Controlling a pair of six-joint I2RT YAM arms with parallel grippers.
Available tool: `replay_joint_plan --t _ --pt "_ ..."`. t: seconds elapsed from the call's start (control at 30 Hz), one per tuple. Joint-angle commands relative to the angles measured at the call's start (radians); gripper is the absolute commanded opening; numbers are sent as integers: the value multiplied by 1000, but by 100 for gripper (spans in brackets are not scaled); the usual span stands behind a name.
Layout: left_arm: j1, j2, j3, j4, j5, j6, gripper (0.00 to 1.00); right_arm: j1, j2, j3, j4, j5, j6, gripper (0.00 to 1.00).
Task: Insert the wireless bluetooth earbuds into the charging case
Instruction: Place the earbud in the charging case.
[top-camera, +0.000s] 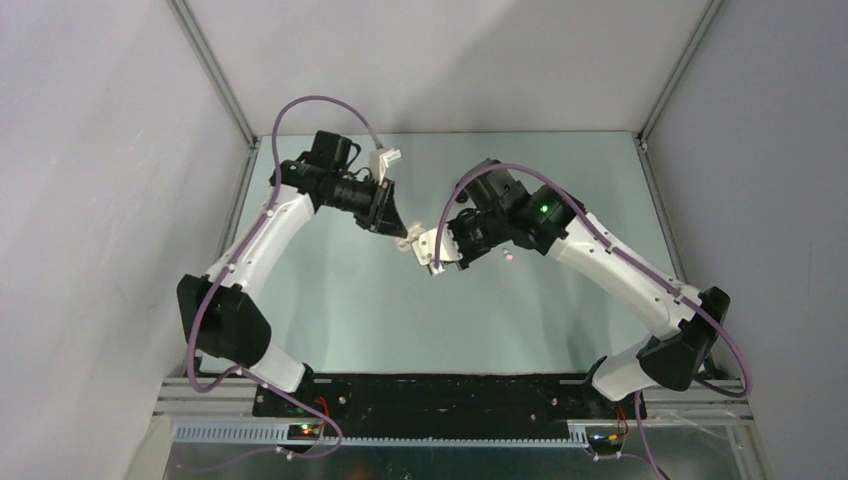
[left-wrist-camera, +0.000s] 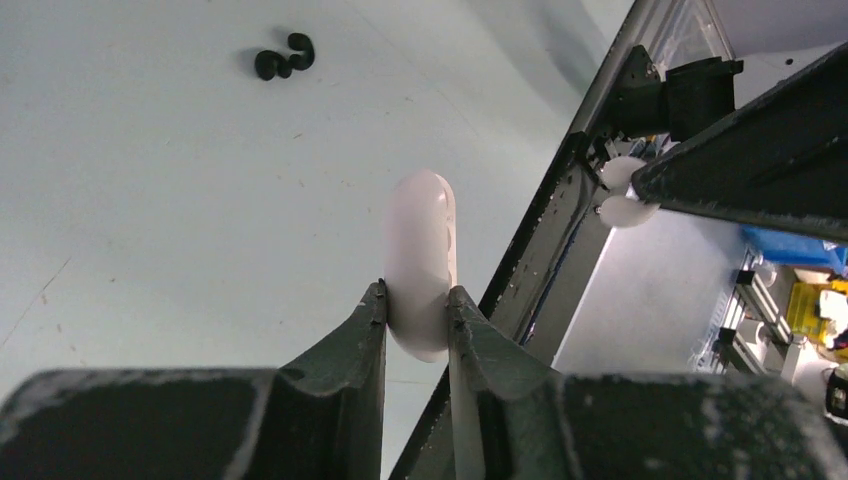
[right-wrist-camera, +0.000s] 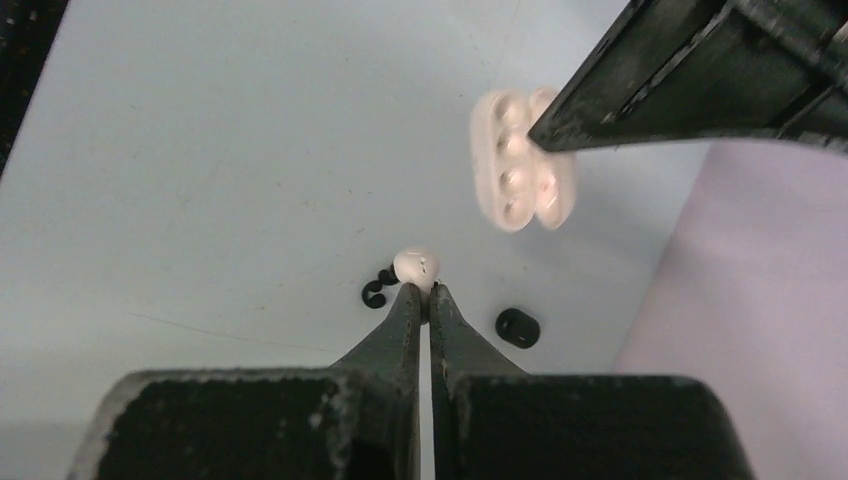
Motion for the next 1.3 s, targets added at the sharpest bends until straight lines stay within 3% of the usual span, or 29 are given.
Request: replay_joint_plan --t 0.0,0.37,1.27 --pt "-53 9 52 30 8 10 0 36 -41 -13 93 115 19 0" --pt "-120 13 52 44 68 -25 0 69 -15 -14 170 138 45 0" --pt "-122 3 24 44 142 -17 0 72 17 -53 125 107 28 0"
